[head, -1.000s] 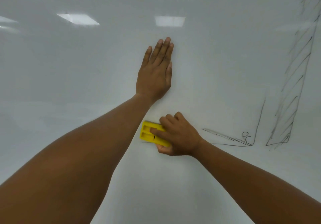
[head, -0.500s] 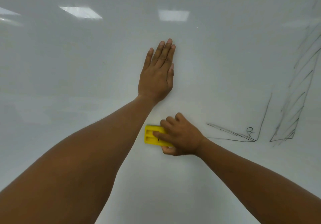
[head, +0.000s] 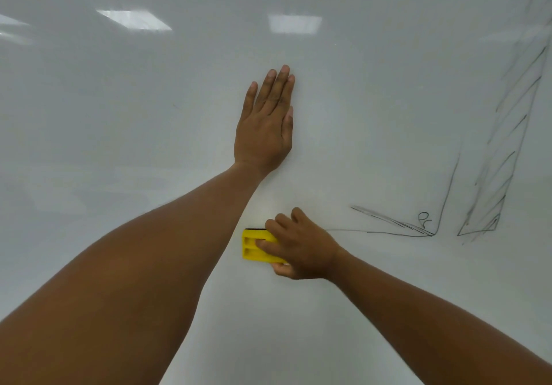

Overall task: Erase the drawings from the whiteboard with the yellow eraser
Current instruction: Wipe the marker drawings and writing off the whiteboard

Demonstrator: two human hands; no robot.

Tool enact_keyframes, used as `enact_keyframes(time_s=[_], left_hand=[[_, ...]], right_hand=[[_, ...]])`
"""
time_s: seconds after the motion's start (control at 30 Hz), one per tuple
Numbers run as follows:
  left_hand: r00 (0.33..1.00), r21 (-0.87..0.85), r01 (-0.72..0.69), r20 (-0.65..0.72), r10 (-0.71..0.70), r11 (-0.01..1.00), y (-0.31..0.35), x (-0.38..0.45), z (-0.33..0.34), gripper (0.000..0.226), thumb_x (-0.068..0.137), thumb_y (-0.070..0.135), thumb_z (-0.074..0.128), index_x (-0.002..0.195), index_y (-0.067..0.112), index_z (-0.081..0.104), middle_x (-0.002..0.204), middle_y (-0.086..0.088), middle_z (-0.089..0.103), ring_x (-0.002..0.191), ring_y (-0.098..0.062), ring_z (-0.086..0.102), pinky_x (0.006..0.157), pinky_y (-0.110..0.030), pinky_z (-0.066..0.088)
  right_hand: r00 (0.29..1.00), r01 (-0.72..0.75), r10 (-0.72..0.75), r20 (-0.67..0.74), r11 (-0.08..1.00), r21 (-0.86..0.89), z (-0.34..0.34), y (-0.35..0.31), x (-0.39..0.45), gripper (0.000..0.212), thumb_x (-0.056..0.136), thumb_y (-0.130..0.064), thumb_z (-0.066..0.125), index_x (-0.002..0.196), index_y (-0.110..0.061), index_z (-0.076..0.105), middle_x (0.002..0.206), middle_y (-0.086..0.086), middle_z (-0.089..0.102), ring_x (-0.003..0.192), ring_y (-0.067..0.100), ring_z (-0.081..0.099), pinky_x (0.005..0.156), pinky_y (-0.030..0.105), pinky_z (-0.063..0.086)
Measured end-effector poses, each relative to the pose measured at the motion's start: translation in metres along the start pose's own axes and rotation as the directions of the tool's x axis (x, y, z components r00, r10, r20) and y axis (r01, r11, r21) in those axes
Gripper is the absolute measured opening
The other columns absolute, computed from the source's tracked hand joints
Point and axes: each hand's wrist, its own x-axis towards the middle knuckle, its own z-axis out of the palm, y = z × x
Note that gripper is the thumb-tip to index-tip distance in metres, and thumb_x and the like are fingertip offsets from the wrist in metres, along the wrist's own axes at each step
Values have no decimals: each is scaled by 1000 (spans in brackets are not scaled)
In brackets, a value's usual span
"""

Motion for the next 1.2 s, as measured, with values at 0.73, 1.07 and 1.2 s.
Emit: enact_keyframes(time_s=[0.73, 1.07, 1.2], left_hand=[[986, -81, 168, -3, -168, 983, 21, -3, 7, 52, 107, 22, 29, 156, 6, 24, 164, -10, 21, 153, -30, 13, 125, -48, 5], [995, -58, 101, 26, -100, 993, 60, 1, 22, 52, 107, 22, 29, 155, 4, 25, 164, -13, 21, 153, -32, 14, 122, -54, 0], [996, -45, 69, 53, -66, 997, 75, 2, 28, 52, 107, 23, 28, 156, 5, 24, 164, -11, 21, 153, -31, 13, 122, -55, -1]], right_hand=[[989, 92, -95, 109, 995, 38, -18, 59, -81, 42, 76, -46, 61, 113, -25, 62, 101, 3, 45, 80, 21, 43, 69, 34, 32], [900, -425, 411, -142, 901, -86, -55, 119, -119, 52, 79, -46, 62, 125, -22, 61, 89, 10, 47, 75, 29, 46, 66, 37, 32], [888, -442, 426, -173, 894, -73, -46, 110, -123, 54, 77, -44, 66, 125, -18, 62, 89, 12, 47, 76, 29, 46, 66, 37, 33]])
